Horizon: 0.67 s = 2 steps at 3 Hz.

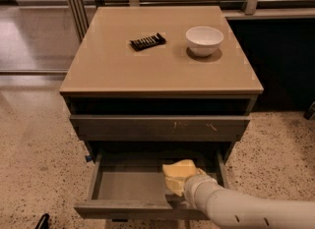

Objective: Place sponge into middle drawer

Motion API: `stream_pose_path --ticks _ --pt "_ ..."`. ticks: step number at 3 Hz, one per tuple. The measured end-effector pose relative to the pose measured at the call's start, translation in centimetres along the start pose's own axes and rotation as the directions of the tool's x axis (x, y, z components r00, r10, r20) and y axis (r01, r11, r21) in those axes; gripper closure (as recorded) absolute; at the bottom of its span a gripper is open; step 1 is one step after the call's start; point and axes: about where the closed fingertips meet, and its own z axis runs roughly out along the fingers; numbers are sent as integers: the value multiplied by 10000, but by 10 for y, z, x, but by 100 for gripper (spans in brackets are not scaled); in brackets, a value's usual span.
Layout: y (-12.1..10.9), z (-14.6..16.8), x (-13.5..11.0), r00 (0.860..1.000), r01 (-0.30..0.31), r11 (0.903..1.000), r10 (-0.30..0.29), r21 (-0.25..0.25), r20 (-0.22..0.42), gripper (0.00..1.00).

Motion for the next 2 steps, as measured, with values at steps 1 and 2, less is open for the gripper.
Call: stream_pose_path --ticks 1,2 --pt "-3 28 20 9995 -220 9996 216 -148 -239 100" --pt "-7 63 39 9964 -448 9984 421 -352 -729 100"
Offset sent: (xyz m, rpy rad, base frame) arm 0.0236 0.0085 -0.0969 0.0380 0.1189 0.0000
